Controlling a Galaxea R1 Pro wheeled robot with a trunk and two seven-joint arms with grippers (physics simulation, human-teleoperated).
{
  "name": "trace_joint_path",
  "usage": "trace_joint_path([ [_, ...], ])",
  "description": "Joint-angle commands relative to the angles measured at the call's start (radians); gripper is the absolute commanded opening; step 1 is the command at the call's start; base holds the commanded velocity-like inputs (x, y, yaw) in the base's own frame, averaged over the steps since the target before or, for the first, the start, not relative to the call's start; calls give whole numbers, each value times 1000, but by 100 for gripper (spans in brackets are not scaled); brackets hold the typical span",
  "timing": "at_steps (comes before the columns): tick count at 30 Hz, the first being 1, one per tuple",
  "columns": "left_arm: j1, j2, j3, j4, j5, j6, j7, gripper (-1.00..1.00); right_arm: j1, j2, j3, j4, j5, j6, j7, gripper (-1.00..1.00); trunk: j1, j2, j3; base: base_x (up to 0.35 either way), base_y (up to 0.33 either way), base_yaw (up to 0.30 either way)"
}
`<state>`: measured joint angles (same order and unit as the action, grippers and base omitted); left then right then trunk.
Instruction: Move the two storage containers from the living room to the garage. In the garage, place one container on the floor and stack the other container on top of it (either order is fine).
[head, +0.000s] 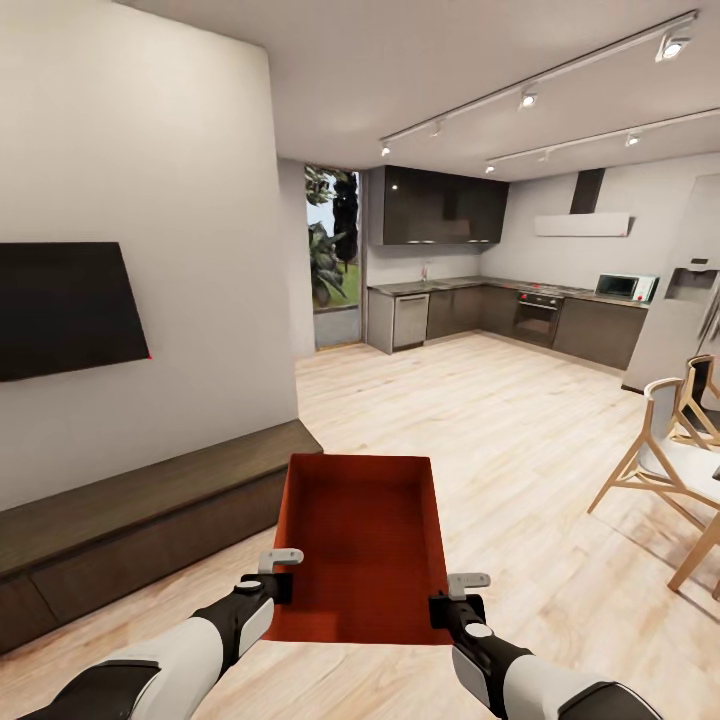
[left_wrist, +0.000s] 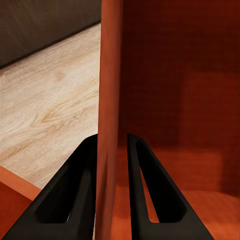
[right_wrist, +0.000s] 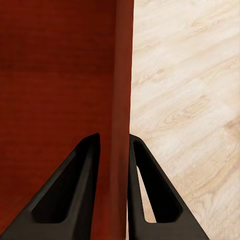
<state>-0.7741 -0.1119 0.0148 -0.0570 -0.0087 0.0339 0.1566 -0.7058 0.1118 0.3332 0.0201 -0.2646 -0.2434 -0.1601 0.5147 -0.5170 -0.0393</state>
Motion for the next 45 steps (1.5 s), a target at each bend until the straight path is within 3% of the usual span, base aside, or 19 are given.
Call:
trace_joint_path([
  [1,-1,34,43,2,1,4,11,-100,-1,0,-5,0,-12,-98,-4,-100,0,-2,-2,0,0,0],
  [8,-1,34,43,2,1,4,11,-100,-1,2,-5,0,-12,-100,-5,-100,0,-2,-2,0,0,0],
  [45,-1,34,43,2,1,4,11,-100,-1,2,-5,0,-12,-100,-6,-100,0,-2,58,0,0,0],
])
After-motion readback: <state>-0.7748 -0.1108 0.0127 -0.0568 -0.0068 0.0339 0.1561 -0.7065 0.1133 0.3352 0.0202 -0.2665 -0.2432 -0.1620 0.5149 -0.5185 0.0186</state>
